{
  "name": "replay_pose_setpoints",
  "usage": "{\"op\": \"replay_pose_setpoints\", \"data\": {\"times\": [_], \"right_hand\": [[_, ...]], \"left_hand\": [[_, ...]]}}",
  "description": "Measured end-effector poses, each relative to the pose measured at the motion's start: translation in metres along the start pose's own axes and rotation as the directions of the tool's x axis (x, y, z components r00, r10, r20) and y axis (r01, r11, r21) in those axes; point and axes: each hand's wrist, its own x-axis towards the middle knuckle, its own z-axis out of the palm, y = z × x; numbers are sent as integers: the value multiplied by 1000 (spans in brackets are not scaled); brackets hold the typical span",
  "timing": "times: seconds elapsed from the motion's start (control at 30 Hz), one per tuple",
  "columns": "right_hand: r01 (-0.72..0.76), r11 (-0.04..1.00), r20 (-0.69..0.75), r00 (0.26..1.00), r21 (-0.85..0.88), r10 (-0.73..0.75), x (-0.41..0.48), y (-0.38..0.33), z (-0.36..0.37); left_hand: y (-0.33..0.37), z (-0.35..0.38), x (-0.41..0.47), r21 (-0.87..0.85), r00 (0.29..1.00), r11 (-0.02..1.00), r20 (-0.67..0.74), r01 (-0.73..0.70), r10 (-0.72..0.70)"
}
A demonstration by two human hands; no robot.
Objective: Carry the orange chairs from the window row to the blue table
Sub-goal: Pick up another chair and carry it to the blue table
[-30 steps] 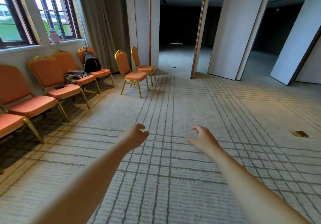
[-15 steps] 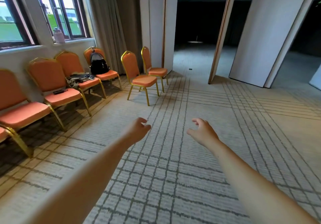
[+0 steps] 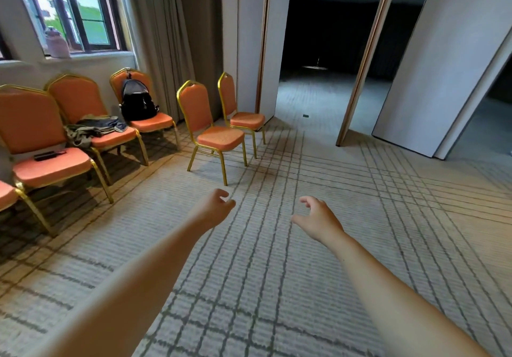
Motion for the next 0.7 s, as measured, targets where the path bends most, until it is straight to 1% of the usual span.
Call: {"op": "replay_pose_setpoints", "data": {"times": [0.13, 0.3, 0.37, 0.53, 0.7], "right_hand": [[7, 1000, -13, 1000, -3, -7, 101, -13, -15], [-9, 1000, 4, 1000, -2, 9, 221, -12, -14], [-14, 999, 15, 1000, 32, 13, 277, -9, -11], [32, 998, 41, 999, 51, -34, 421, -5, -12], [83, 994, 54, 995, 65, -86, 576, -18, -42]], "left_hand": [[32, 3, 97, 16, 1000, 1000, 3, -7, 7], [56, 18, 206, 106, 999, 994, 30, 20, -23], [64, 22, 256, 146, 999, 989, 42, 17, -23], [92, 34, 386, 232, 1000, 973, 20, 7, -12], [145, 45, 511, 300, 1000, 954, -14, 18, -15]]}}
